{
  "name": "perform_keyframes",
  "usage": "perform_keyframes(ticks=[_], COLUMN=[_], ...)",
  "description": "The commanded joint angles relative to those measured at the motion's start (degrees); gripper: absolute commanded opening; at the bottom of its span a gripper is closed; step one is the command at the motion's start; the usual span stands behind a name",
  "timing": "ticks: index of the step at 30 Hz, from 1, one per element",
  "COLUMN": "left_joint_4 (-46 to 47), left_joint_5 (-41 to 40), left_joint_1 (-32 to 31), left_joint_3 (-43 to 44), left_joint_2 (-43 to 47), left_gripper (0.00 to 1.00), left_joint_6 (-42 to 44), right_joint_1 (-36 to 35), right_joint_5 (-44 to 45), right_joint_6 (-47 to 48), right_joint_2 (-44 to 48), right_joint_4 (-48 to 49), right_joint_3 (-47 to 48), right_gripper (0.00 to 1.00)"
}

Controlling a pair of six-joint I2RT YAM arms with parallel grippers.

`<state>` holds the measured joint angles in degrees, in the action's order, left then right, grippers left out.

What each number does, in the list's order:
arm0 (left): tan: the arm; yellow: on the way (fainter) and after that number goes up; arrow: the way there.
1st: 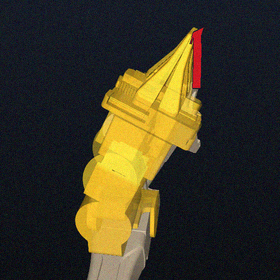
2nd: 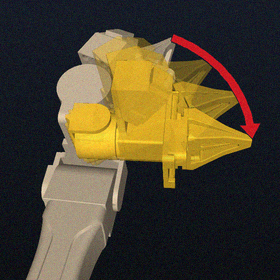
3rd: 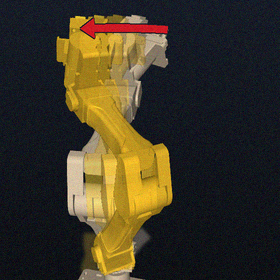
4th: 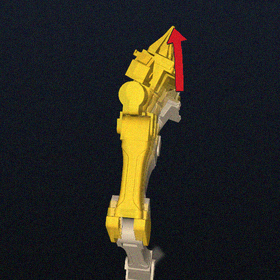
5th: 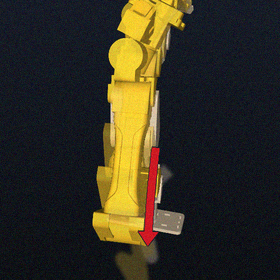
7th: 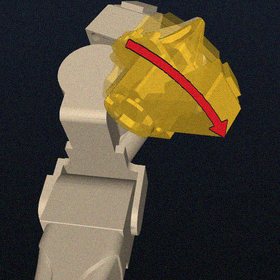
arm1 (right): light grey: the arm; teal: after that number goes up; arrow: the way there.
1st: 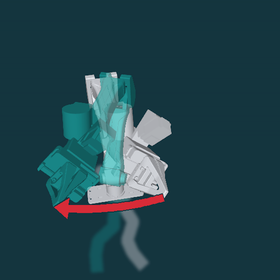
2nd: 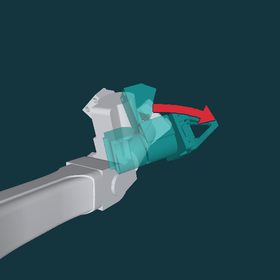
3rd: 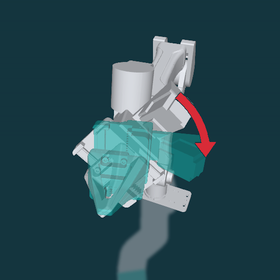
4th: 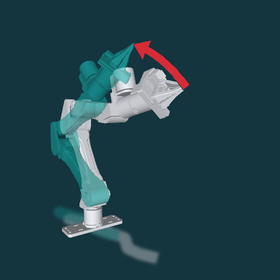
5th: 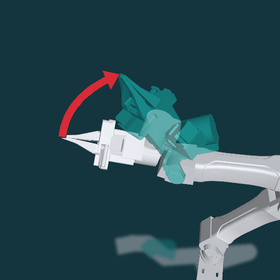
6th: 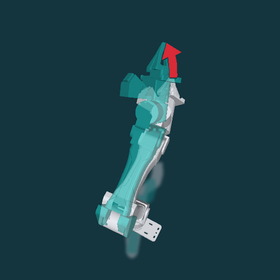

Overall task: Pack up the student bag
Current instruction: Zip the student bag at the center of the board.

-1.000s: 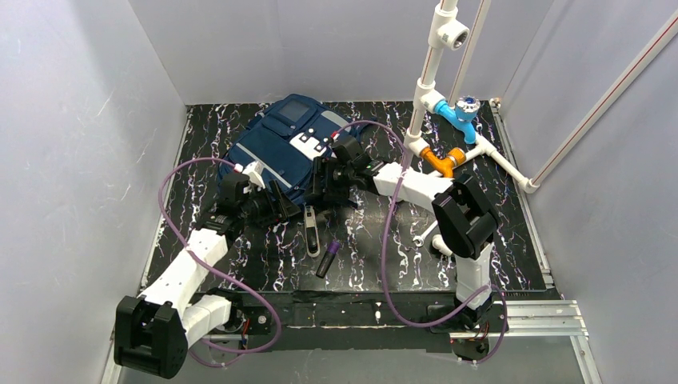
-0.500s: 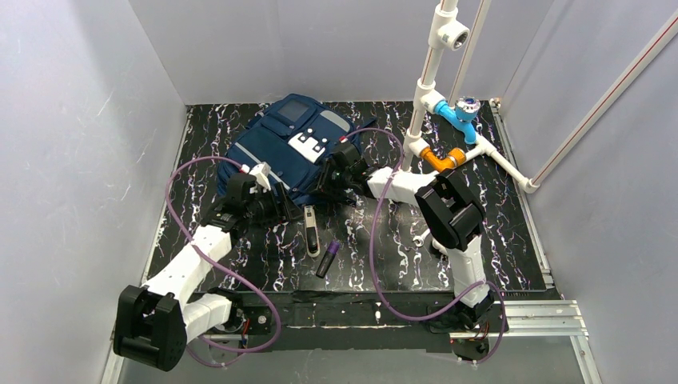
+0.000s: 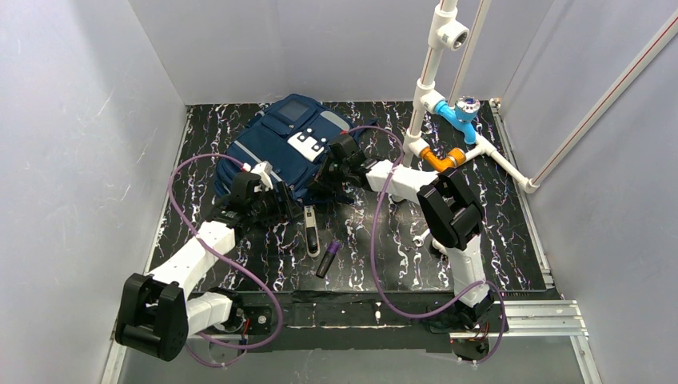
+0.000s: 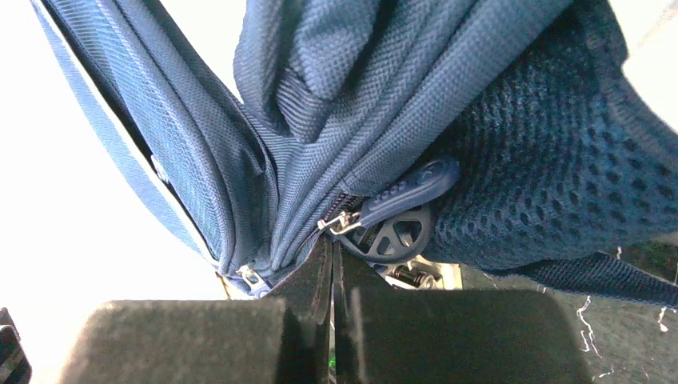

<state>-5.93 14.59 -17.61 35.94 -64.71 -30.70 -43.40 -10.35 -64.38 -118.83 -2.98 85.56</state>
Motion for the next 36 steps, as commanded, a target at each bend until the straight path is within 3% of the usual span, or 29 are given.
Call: perform_keyframes(ticks=[1,9,15,18,21,24,30,36], left_joint_4=[0.79,3.69,5.53,7.73,8.18,8.66,8.43,8.51], left_joint_5=[-1.74,-4.61,-5.67,-11.64,-21.45,-27.69,-38.73,-43.73], left_joint_1=[-0.24,-0.24,-1.73,-4.39,-8.00,-10.55,-13.73,-15.32], left_joint_3=[0.41,0.58,2.66,2.38,2.84,4.01,7.12,10.21], left_joint_2=[0.24,1.17,-3.57,-3.70,-4.34,-7.29,-13.50,-18.65], left_gripper=[0.61,0.70,0.55,0.50,0.59,0.59,0.51,0.45], left_joint_6=[-0.82,-0.84,-1.63,-2.69,-2.62,-2.09,-3.13,-4.97], right_joint_1=[0.33,0.43,0.42,0.42,0.42,0.37,0.33,-0.08], right_joint_5=[-1.10,-1.80,1.74,2.83,3.64,4.02,5.07,6.44], right_joint_6=[-4.83,-15.35,-17.75,-19.20,-20.12,-20.51,-20.86,-20.43], right_joint_2=[4.34,5.41,7.20,7.85,8.14,8.17,8.80,9.31], right_joint_4=[4.45,12.43,12.33,12.30,12.37,12.43,11.75,10.85], right_joint_3=[2.38,-2.65,-2.68,-2.61,-2.46,-2.04,-1.97,-2.14], right_gripper=[0.01,0.01,0.01,0.01,0.01,0.01,0.01,0.01])
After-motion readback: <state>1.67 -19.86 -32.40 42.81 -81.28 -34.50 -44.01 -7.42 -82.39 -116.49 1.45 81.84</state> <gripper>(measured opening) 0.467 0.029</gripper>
